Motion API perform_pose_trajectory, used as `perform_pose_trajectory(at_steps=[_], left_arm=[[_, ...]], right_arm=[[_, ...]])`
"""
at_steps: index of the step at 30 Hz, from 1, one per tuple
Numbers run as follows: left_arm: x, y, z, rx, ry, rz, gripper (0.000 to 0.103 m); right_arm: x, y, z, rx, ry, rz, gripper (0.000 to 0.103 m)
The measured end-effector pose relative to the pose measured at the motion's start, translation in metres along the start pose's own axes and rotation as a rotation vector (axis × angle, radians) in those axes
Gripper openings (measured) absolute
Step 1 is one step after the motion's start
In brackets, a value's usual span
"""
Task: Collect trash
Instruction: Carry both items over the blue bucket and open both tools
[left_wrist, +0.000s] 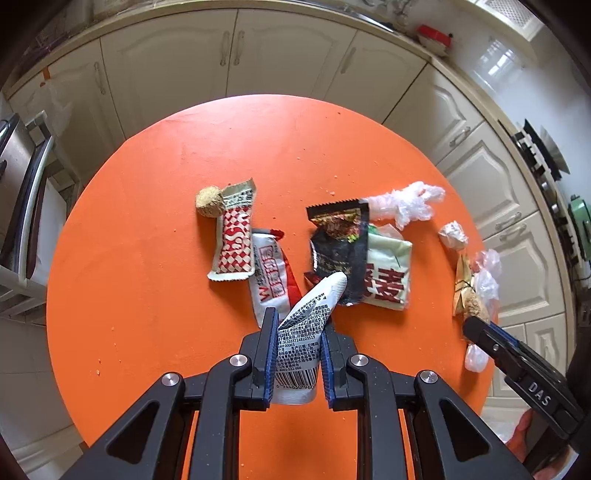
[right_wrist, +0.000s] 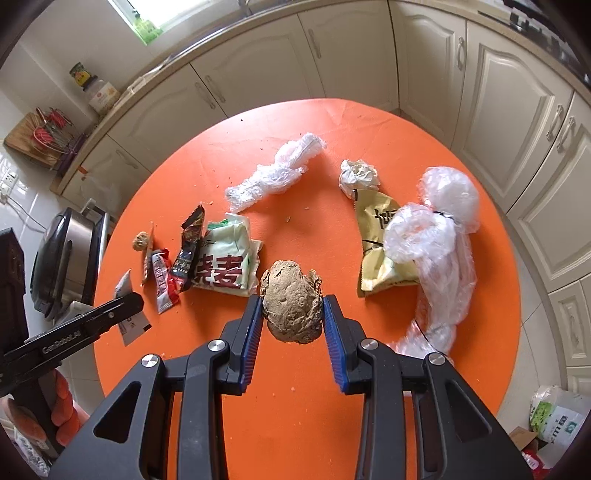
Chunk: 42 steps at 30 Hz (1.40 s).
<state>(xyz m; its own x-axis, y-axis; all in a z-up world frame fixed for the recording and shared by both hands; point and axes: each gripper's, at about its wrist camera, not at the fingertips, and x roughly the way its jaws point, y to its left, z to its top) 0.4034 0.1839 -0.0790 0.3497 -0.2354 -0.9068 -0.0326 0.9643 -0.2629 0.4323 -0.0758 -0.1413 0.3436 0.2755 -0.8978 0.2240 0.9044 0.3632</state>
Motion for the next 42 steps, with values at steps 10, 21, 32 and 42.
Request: perform_pose_trajectory(at_steps=[10,21,32,42], left_arm=[[-0.009,-0.072,-0.021,0.156,-0.019,-0.008,0.016],[0.018,-0.203,-0.052,0.396,0.019,-0.05,0.017],[0.079,-0.345,-0.091,0.634,0.124,-0.094,0.017],[0.17,-0.446,-0.112,0.807,0.215,-0.051,0.022]], right_arm=[[-0.055,-0.029,-0.025,0.04,-0.098,0.004,0.033],[-0.101,-0.125,-0.055,0.213,-0.18,-0.021,0.033],[-0.129,-0.244,-0.092,0.428,-0.219,-0.088,0.033],[-0.126,-0.331,-0.129,0.615,-0.208,-0.115,0.033]])
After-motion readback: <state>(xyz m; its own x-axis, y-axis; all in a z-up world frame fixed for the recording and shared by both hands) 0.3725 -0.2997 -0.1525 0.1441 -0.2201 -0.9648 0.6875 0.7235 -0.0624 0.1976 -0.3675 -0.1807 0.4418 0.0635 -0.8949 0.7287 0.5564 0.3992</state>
